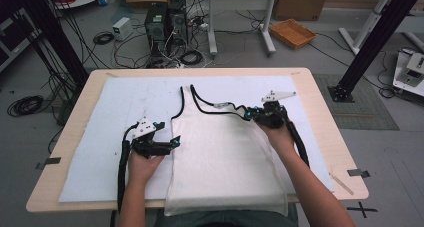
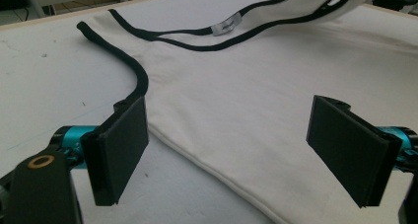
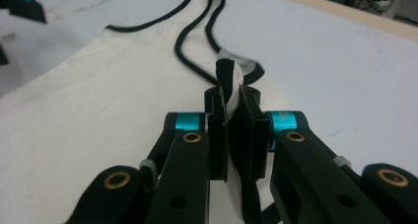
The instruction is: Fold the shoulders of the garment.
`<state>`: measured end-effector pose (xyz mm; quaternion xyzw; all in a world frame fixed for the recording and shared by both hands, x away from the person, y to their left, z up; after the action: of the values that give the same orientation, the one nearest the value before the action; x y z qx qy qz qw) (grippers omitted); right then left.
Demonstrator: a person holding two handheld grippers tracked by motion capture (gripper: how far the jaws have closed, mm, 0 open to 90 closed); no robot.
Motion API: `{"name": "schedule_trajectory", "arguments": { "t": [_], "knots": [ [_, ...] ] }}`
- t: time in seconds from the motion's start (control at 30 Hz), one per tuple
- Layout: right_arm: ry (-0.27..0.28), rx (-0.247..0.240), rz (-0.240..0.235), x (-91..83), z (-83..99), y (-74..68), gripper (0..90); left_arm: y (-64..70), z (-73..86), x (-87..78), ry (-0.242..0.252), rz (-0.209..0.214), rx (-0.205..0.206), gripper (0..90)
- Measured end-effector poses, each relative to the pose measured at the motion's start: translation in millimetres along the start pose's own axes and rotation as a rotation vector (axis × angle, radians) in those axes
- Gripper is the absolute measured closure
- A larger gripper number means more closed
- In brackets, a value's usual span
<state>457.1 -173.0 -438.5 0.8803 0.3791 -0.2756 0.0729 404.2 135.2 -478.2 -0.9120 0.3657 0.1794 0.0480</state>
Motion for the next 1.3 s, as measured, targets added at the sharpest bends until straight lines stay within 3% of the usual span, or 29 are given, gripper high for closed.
{"name": "schedule_trajectory", "arguments": {
  "t": [0.13,0.23,0.3,0.43,0.6,0.77,0.9,0.97,1.03,1.2,1.3],
  "knots": [
    [-0.001,-0.01,-0.022,-2.9,19.5,-17.1,80.1,0.1,0.1,0.2,-0.001,-0.003,0.003,16.2],
    [-0.008,-0.012,-0.041,-6.8,35.4,-29.0,61.3,0.3,0.1,0.2,-0.003,-0.003,0.006,16.1],
    [0.014,-0.015,-0.063,-16.9,40.6,-33.8,56.8,0.4,0.1,0.5,-0.004,-0.005,0.01,16.2],
    [0.036,-0.047,-0.063,-22.4,37.1,-29.4,56.8,0.5,0.3,1.0,-0.008,-0.006,0.008,16.2],
    [-0.008,-0.07,-0.106,-10.7,30.4,-26.8,57.0,0.5,0.3,1.3,-0.01,-0.009,0.013,16.2],
    [-0.079,-0.086,-0.162,12.6,32.7,-36.2,61.3,0.4,0.4,1.2,-0.01,-0.008,0.007,16.3],
    [-0.158,-0.099,-0.202,26.9,44.4,-39.8,80.6,0.5,0.4,1.1,-0.01,-0.006,0.009,16.3],
    [-0.166,-0.094,-0.21,28.5,46.9,-39.9,83.5,0.5,0.4,1.0,-0.01,-0.005,0.009,16.3],
    [-0.141,-0.089,-0.218,22.9,48.6,-41.1,85.5,0.5,0.3,1.0,-0.009,-0.004,0.008,16.3],
    [-0.011,-0.085,-0.2,-11.5,47.9,-45.0,85.6,0.4,0.4,1.1,-0.011,-0.006,0.009,16.3],
    [0.002,-0.092,-0.179,-19.9,53.6,-46.1,85.5,0.4,0.4,1.3,-0.011,-0.007,0.01,16.3]
  ]
}}
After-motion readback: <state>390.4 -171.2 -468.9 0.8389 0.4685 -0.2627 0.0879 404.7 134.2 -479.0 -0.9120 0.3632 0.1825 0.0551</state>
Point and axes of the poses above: each handheld gripper's, and its own axes: x roughly forward along the jaws, z roughly out of its underside, y roughly to its right, the point moved 8 cm from there along x, roughly forward along the jaws, and after that the axes turned 1 degree about x, right-handed, at the moved point
